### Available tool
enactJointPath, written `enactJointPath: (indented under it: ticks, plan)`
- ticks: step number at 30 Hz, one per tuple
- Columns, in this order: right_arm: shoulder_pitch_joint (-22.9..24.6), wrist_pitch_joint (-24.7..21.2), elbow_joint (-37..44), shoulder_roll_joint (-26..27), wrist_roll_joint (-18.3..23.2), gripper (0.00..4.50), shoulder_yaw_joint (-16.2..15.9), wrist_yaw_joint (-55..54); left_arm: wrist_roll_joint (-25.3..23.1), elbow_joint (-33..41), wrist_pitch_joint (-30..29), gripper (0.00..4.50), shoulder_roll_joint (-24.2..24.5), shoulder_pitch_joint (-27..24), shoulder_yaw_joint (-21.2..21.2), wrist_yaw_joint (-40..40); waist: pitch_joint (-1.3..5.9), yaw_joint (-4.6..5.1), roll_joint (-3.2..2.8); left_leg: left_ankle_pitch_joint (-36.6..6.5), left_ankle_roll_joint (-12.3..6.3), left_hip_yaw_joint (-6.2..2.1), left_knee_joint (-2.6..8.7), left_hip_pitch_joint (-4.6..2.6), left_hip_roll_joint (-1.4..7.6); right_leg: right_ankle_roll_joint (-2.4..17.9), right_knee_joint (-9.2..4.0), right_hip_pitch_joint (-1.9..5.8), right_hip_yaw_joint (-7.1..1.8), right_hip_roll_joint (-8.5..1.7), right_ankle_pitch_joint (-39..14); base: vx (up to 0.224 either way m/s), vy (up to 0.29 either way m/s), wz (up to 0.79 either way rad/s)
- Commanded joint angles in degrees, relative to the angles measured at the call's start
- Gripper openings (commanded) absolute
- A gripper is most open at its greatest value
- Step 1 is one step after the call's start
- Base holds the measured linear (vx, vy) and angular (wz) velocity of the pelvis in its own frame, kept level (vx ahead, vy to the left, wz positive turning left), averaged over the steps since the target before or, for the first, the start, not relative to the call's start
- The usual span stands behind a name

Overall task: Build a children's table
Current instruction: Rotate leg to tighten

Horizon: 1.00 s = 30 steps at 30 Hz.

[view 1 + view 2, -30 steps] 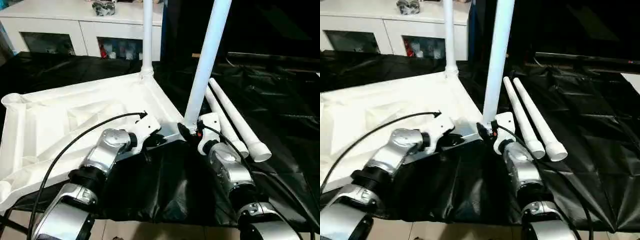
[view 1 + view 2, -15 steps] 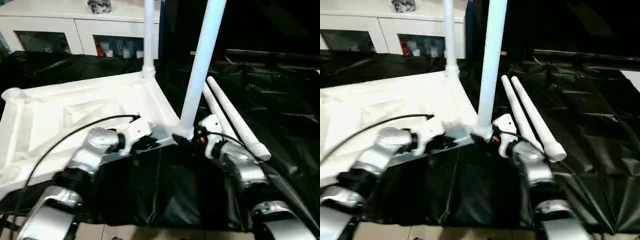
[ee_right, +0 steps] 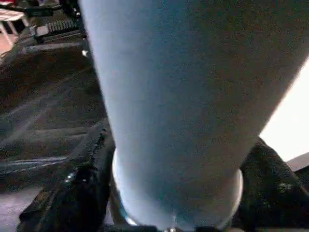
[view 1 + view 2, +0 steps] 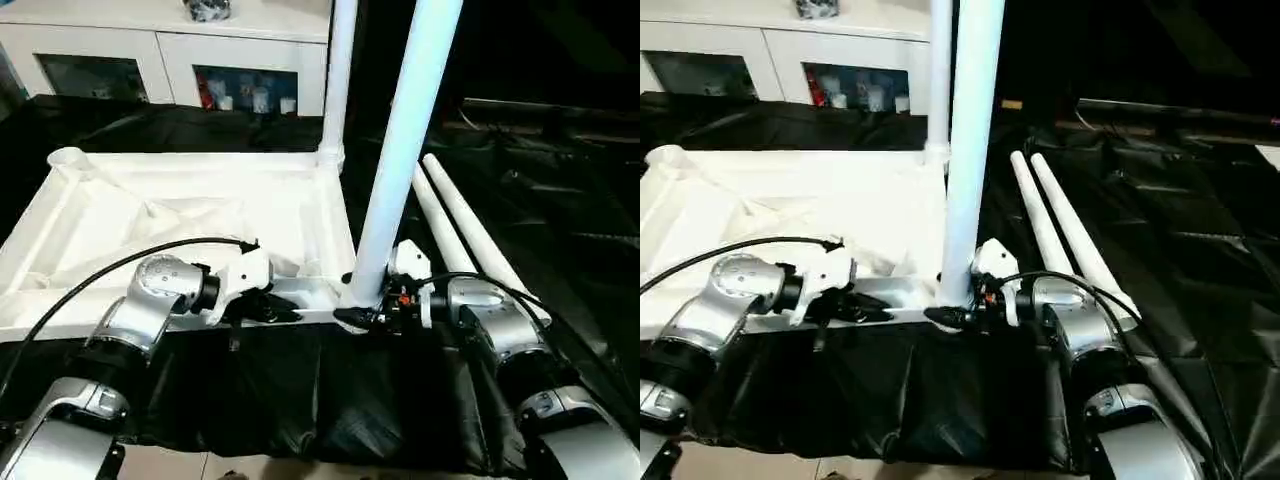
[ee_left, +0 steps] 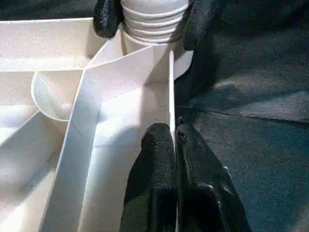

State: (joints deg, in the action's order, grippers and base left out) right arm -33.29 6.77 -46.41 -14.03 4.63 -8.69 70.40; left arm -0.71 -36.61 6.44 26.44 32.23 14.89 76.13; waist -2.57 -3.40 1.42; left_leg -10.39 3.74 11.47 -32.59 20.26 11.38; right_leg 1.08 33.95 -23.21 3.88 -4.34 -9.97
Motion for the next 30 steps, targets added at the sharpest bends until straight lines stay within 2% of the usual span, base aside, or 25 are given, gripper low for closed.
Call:
enactJointPath:
  ticks: [1, 3, 4, 5, 6, 7, 8, 9, 10, 11, 12, 13, 14, 15, 16, 18, 19, 21, 23, 25, 26, 28, 30]
  plan:
    - [-0.18, -1.13, -0.74, 0.13, 0.14, 2.96, -0.81, 1.38, -0.44, -0.98, -0.03, 0.00, -0.24, -0.01, 1.49, 1.04, 3.13, -0.24, 0.00, -13.05, -2.14, -0.76, 3.50, -0.42, 2.52, 12.94, -3.52, 2.67, -2.80, -3.95, -14.48, 0.000, 0.000, 0.00]
    - [0.79, -2.51, 0.28, 1.02, 0.89, 2.77, -0.07, -0.59, -0.79, -1.58, -1.06, 0.00, -1.23, 0.32, 0.98, -1.71, 3.22, -0.26, 0.09, -12.23, -2.20, -0.74, 3.44, -0.37, 2.52, 13.00, -3.33, 2.71, -2.82, -3.92, -13.53, 0.000, 0.000, 0.00]
    - [2.09, -3.74, 1.05, 2.45, 0.76, 2.75, 0.86, -5.92, -1.88, -2.47, -2.68, 0.00, -2.92, 1.05, 0.53, -6.60, 3.09, -0.24, 0.25, -12.28, -2.33, -0.75, 3.49, -0.33, 2.49, 12.94, -3.44, 2.66, -2.79, -3.91, -13.96, 0.000, 0.000, 0.00]
    - [2.19, -3.81, 1.08, 2.58, 0.69, 2.74, 0.94, -6.50, -1.98, -2.54, -2.83, 0.00, -3.07, 1.12, 0.50, -7.02, 2.95, -0.17, 0.28, -12.21, -2.15, -0.68, 3.58, -0.39, 2.51, 12.62, -3.60, 2.58, -2.86, -3.82, -14.40, 0.000, 0.000, 0.00]
    - [2.98, -3.91, 0.95, 3.92, -0.05, 2.74, 1.83, -12.21, -2.53, -3.06, -4.00, 0.00, -4.57, 1.70, 0.12, -10.45, 2.84, -0.15, 0.19, -13.78, -1.53, -0.73, 3.62, -0.70, 2.49, 12.19, -3.97, 2.30, -2.96, -4.01, -16.98, 0.000, 0.000, 0.00]
    - [3.36, -3.35, 0.33, 5.26, -0.67, 2.73, 2.83, -17.64, -2.27, -3.15, -5.14, 0.00, -6.13, 2.06, -0.45, -12.76, 2.72, 0.00, 0.41, -15.84, -0.43, -0.99, 3.73, -0.96, 2.26, 10.69, -4.57, 2.02, -2.93, -4.22, -22.26, 0.000, 0.000, 0.00]
    - [3.41, -2.61, -0.80, 6.92, -1.70, 2.72, 4.35, -25.76, -1.60, -2.95, -7.75, 0.00, -8.23, 2.49, -1.35, -15.60, 2.70, 0.14, 0.38, -15.97, 0.20, -1.09, 3.78, -0.93, 2.31, 10.27, -4.50, 2.01, -2.98, -4.27, -23.21, 0.000, 0.000, 0.00]
    - [3.41, -2.61, -0.80, 6.92, -1.70, 2.72, 4.35, -25.76, -1.60, -2.95, -7.75, 0.00, -8.23, 2.49, -1.35, -15.60, 2.64, 0.26, 0.34, -16.22, 0.65, -1.18, 3.89, -0.94, 2.28, 9.96, -4.64, 1.89, -2.97, -4.27, -24.19, 0.000, 0.000, 0.00]
    - [2.98, -4.87, -1.96, 8.91, -1.68, 2.72, 6.37, -33.78, -2.26, -2.53, -8.84, 0.00, -10.21, 2.83, -0.96, -18.11, 2.58, 0.57, 0.39, -17.57, 0.96, -1.40, 3.99, -0.95, 2.10, 8.57, -5.11, 1.86, -2.84, -4.21, -27.25, 0.000, 0.000, 0.00]
    - [2.89, -5.09, -2.13, 9.23, -1.61, 2.72, 6.62, -34.71, -2.41, -2.53, -9.04, 0.00, -10.58, 2.92, -0.91, -18.67, 2.58, 0.57, 0.39, -17.57, 0.96, -1.40, 3.99, -0.95, 2.10, 8.57, -5.11, 1.86, -2.84, -4.21, -27.25, 0.000, 0.000, 0.00]
    - [2.58, -5.88, -2.69, 10.32, -1.35, 2.72, 7.48, -37.97, -2.92, -2.53, -9.75, 0.00, -11.84, 3.22, -0.72, -20.63, 2.53, 0.64, 0.01, -18.83, 0.88, -1.42, 3.97, -1.17, 2.05, 7.80, -5.51, 1.57, -2.83, -4.15, -28.58, 0.000, 0.000, 0.00]
    - [2.27, -6.49, -3.25, 12.26, -1.18, 2.72, 8.38, -42.30, -3.58, -2.52, -11.04, 0.00, -14.01, 3.74, -0.49, -23.69, 2.61, 0.79, 0.12, -19.15, 0.78, -1.48, 3.90, -1.17, 1.95, 7.45, -5.57, 1.58, -2.82, -4.16, -29.05, 0.000, 0.000, 0.00]
    - [2.28, -6.40, -3.26, 13.19, -1.32, 2.72, 8.43, -43.77, -3.91, -2.45, -11.45, 0.00, -14.93, 3.92, -0.30, -24.82, 2.58, 0.90, -0.21, -19.29, 0.74, -1.53, 3.99, -1.10, 1.96, 7.17, -5.79, 1.56, -2.79, -4.14, -29.25, 0.000, 0.000, 0.00]
    - [2.43, -6.02, -2.99, 15.12, -1.60, 2.72, 8.45, -46.28, -4.80, -2.36, -11.92, 0.00, -16.53, 4.19, 0.29, -26.87, 2.53, 0.91, -0.04, -19.76, 0.52, -1.47, 3.94, -1.22, 1.90, 6.91, -5.93, 1.38, -2.74, -4.01, -29.37, 0.000, 0.000, 0.00]
    - [2.56, -5.25, -2.69, 16.54, -1.57, 2.72, 8.26, -46.83, -5.37, -2.27, -11.99, 0.00, -17.63, 4.26, 0.87, -27.82, 2.53, 0.79, -0.52, -20.07, 0.57, -1.53, 3.92, -1.29, 1.87, 6.88, -5.91, 1.31, -2.78, -4.06, -29.30, 0.000, 0.000, 0.00]
    - [2.69, -3.57, -2.21, 18.13, -1.41, 2.72, 8.39, -47.56, -6.43, -2.20, -11.69, 0.00, -18.67, 4.30, 1.58, -29.39, 2.59, 0.83, -0.16, -20.60, 0.15, -1.59, 3.94, -1.17, 1.77, 6.39, -6.05, 1.39, -2.70, -4.07, -29.99, 0.000, 0.000, 0.00]
    - [2.72, -3.10, -2.02, 18.35, -1.31, 3.07, 8.49, -47.62, -6.63, -2.16, -11.56, 0.00, -18.81, 4.28, 1.72, -29.61, 2.69, 0.71, -0.24, -20.03, -0.33, -1.60, 3.99, -1.00, 1.83, 6.43, -5.97, 1.46, -2.78, -4.05, -28.72, 0.000, 0.000, 0.00]
    - [2.77, -2.82, -1.43, 18.10, -1.22, 3.42, 8.58, -47.51, -6.30, -1.92, -11.71, 0.00, -18.98, 4.10, 1.73, -28.92, 2.67, 0.70, -0.33, -19.91, -0.51, -1.61, 4.07, -0.84, 1.83, 6.68, -5.88, 1.55, -2.76, -4.00, -27.70, 0.000, 0.000, 0.00]
    - [2.67, -2.80, -0.69, 16.46, -1.55, 3.50, 7.96, -45.77, -5.82, -1.13, -10.87, 0.00, -18.25, 3.50, 1.70, -27.01, 2.77, 0.73, -0.30, -19.60, -0.68, -1.64, 4.14, -0.64, 1.87, 7.13, -5.63, 1.75, -2.75, -3.96, -26.01, 0.000, 0.000, 0.00]
    - [2.60, -2.75, -0.11, 14.43, -1.70, 3.85, 7.13, -42.36, -5.72, -0.70, -8.98, 0.00, -16.69, 3.01, 1.54, -24.97, 2.78, 0.72, -0.32, -18.95, -1.09, -1.49, 4.09, -0.55, 1.85, 8.07, -5.42, 1.88, -2.82, -3.91, -23.57, 0.000, 0.000, 0.00]
    - [2.60, -2.75, -0.11, 14.43, -1.70, 3.85, 7.13, -42.36, -5.72, -0.70, -8.98, 0.00, -16.69, 3.01, 1.54, -24.97, 2.83, 0.69, -0.28, -18.67, -1.24, -1.50, 4.04, -0.44, 1.81, 8.20, -5.35, 2.01, -2.83, -3.96, -23.13, 0.000, 0.000, 0.00]
    - [3.11, -2.15, 1.25, 10.44, -1.49, 3.85, 5.30, -31.90, -4.99, -0.14, -5.78, 0.00, -12.98, 2.12, 1.22, -19.83, 2.91, 0.65, -0.28, -17.58, -2.12, -1.44, 3.95, -0.23, 1.88, 8.76, -5.08, 2.24, -2.87, -3.96, -20.79, 0.000, 0.000, 0.00]
    - [3.26, -2.15, 1.73, 9.54, -1.20, 3.85, 4.93, -29.28, -4.79, -0.05, -5.25, 0.00, -12.07, 1.95, 1.20, -18.60, 2.90, 0.68, -0.16, -16.48, -2.74, -1.35, 3.85, -0.01, 1.81, 9.52, -4.86, 2.42, -2.93, -4.00, -19.36, 0.000, 0.000, 0.00]
